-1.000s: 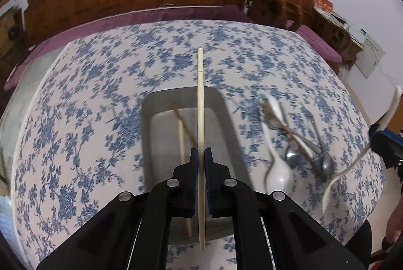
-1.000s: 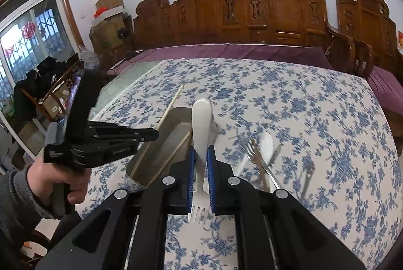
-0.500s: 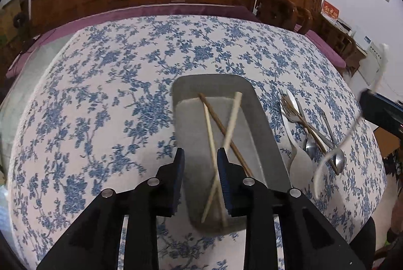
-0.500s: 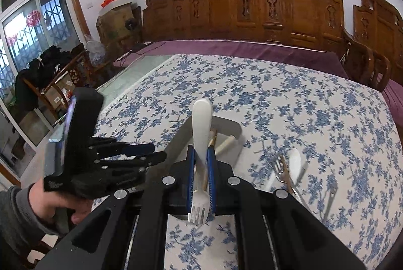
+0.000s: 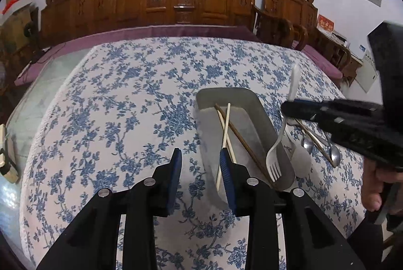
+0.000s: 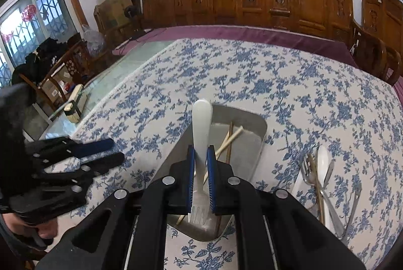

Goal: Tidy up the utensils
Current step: 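Lower the white plastic fork into the grey tray and open the right tool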

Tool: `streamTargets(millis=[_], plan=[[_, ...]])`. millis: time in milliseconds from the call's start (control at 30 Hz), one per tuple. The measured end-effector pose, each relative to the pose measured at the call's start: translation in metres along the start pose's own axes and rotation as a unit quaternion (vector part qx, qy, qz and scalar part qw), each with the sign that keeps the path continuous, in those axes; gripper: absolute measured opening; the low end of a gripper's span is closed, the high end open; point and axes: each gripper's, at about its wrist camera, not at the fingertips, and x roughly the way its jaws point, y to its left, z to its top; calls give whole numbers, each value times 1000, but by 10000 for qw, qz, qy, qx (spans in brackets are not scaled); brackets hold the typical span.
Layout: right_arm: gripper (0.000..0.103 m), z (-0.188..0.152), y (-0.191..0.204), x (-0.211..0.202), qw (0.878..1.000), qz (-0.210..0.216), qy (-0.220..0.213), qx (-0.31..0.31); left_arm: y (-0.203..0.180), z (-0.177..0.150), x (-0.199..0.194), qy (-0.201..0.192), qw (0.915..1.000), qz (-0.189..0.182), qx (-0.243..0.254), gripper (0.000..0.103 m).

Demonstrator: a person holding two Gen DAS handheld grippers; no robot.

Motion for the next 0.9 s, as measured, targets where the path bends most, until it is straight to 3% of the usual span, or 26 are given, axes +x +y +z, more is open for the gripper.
streamTargets(millis=[267,400,567,600,667,900], plan=[[11,-11,-1,20,9996,-59,289,-10,0,-4,-11,-250,9996,123,100,30],[12,-13,1,28,9990,-109,424,-55,-2,-6,-10,-299,9993,166,176,37],[13,-15,-4,39,9984,-39,563,3,-2,-10,-7,-275,9994,166,159,37],[16,-16,-5,40,9984,-12,563,29,-3,-11,-7,-266,9993,175,180,37],[45,-16,-6,38,9989,19,471,39,-2,-12,-6,-262,9993,191,195,37],[49,-19,-19,17,9997,13,202,123,-8,-13,-7,-267,9994,110,202,44]])
